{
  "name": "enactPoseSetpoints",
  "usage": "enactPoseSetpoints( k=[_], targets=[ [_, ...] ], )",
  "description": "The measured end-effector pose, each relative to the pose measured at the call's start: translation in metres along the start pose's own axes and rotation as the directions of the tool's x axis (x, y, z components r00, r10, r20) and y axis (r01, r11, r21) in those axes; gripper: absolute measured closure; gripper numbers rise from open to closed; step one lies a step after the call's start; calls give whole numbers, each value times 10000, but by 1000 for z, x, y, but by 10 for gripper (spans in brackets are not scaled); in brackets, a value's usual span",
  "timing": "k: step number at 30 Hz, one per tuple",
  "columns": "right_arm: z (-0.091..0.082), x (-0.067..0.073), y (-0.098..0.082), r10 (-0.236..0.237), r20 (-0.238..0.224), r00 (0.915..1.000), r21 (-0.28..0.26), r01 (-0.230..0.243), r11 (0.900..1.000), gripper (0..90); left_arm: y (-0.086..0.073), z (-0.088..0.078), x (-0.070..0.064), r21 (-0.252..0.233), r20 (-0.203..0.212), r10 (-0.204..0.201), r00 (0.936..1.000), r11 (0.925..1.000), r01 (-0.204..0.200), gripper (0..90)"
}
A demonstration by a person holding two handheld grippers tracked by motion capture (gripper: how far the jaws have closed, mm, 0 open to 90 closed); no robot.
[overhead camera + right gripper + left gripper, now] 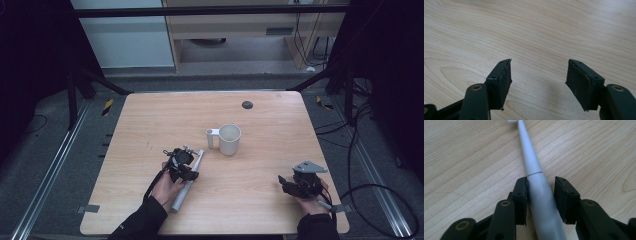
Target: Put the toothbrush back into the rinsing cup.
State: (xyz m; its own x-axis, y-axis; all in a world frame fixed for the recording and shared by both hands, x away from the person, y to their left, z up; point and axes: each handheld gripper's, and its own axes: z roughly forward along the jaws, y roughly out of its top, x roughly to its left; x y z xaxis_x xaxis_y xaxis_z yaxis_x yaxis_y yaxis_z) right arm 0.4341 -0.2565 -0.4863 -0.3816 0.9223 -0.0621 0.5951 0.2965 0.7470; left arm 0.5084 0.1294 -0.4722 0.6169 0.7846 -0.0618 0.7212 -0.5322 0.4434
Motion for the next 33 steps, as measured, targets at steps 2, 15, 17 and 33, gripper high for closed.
enactPoseSetpoints(
  k=[2, 15, 17, 33],
  targets=[
    [0, 0, 0, 3, -3, 10000, 9, -3, 10000, 365, 0, 0, 0, 16, -32, -25, 10000, 10000, 25, 662],
    [-1, -1, 0, 22, 4, 10000, 17, -22, 10000, 366, 0, -6, -3, 154, 48, 571, 9984, 9982, -571, 669],
    [-1, -1, 0, -13, 19, 10000, -14, 13, 10000, 367, 0, -12, -3, 67, 160, 617, 9980, 9981, -618, 670],
    [-1, -1, 0, 21, 7, 10000, -9, -21, 10000, 370, -5, -33, 3, -570, 164, 599, 9981, 9966, -589, 672]
  ],
)
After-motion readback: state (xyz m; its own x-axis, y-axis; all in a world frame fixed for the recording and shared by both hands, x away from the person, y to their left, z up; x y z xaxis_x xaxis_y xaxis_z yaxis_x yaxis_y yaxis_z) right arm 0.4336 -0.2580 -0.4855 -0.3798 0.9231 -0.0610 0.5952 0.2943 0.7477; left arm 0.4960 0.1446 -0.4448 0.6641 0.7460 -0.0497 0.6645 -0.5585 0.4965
